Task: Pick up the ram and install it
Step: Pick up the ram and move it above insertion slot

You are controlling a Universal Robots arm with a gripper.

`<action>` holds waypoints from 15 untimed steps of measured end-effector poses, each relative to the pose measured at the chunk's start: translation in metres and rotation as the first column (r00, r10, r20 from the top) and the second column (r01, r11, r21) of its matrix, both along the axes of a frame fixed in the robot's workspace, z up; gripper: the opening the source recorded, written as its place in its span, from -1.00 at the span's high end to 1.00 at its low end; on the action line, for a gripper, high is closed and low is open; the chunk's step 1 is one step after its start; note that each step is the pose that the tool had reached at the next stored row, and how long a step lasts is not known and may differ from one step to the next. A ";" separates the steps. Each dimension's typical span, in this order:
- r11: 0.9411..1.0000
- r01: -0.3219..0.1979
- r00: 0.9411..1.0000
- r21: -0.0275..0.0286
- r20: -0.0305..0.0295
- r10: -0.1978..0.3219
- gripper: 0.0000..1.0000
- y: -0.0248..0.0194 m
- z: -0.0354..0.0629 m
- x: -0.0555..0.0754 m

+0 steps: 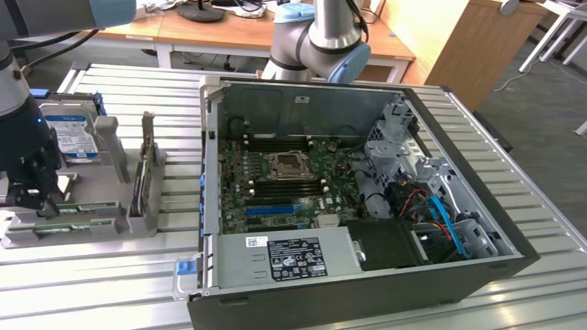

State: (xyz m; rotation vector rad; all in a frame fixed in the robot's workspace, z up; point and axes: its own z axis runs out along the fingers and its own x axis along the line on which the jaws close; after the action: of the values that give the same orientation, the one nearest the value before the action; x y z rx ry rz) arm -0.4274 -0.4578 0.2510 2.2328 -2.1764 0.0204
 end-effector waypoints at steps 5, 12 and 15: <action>1.000 0.000 1.000 0.000 0.000 0.000 0.37 0.0000 -0.0064 0.000; 1.000 0.000 1.000 0.000 0.000 0.000 0.37 0.0000 -0.0144 0.000; 1.000 0.000 1.000 0.000 0.000 0.000 0.37 0.0000 -0.0194 0.000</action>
State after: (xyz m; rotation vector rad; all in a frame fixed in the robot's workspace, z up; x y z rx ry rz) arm -0.4273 -0.4579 0.2316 2.2329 -2.1764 0.0204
